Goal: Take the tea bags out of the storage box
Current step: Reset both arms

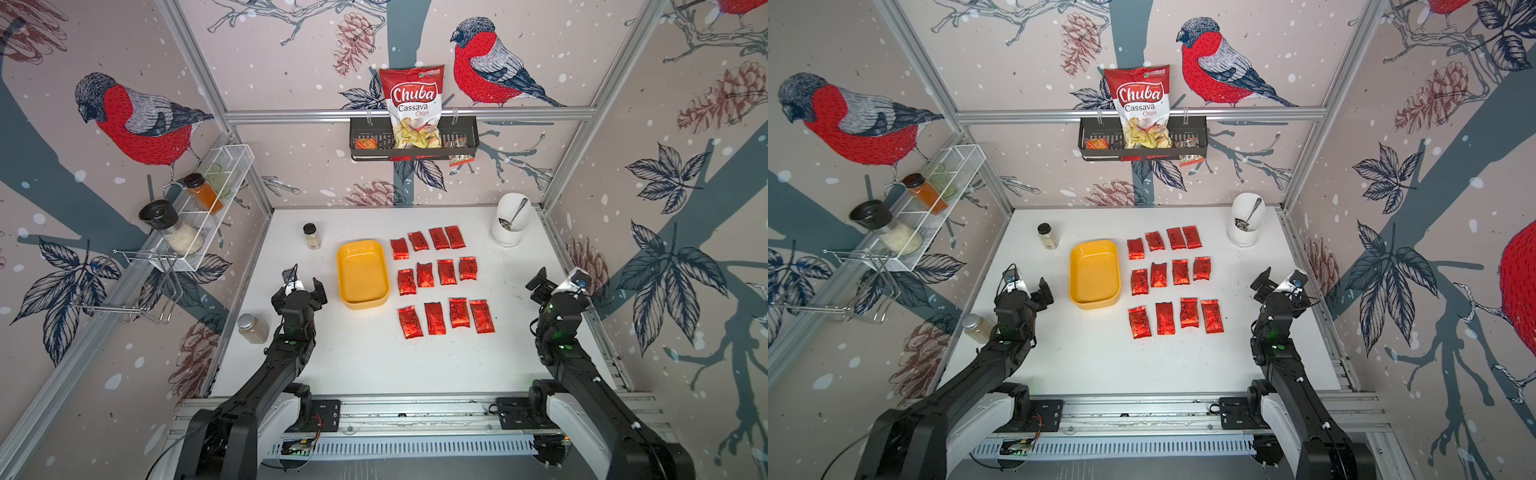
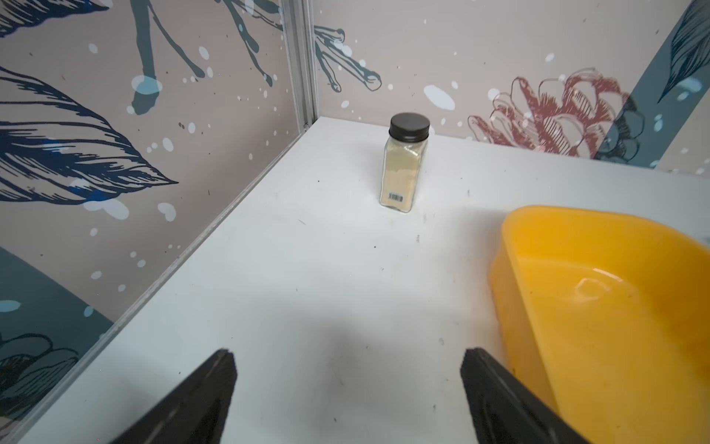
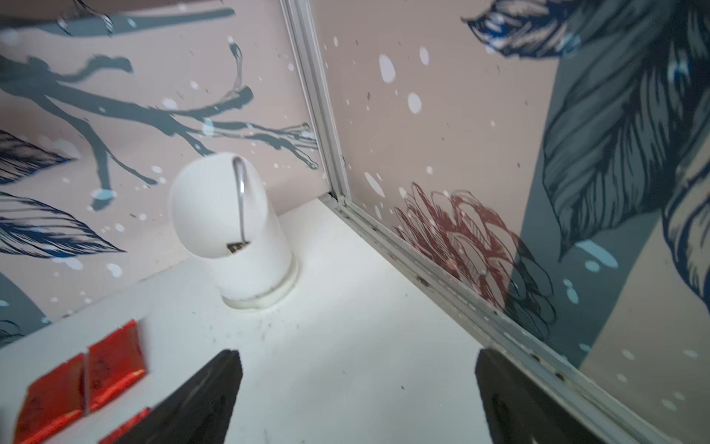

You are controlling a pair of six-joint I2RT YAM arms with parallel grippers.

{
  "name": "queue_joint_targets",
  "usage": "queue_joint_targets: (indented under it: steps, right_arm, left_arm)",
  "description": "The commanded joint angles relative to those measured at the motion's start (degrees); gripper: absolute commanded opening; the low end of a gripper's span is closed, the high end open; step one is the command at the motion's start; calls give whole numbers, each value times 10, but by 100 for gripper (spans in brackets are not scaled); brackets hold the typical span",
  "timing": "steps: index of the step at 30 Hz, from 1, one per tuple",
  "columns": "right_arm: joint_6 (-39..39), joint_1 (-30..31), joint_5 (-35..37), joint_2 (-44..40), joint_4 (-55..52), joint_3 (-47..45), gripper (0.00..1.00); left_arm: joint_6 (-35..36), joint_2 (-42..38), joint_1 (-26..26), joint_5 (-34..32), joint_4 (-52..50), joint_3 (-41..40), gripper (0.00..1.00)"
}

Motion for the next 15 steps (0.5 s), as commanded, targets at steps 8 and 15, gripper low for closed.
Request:
queue_joint_targets:
  steps: [8,15]
  right_arm:
    - [-4,-7,-54,161,295,-57,100]
    - [-60,1,-90,299,448,-44,100]
  left_arm:
    - [71,176,23,83,313,-1,96]
    - [78,306,27,100,476,-13,96]
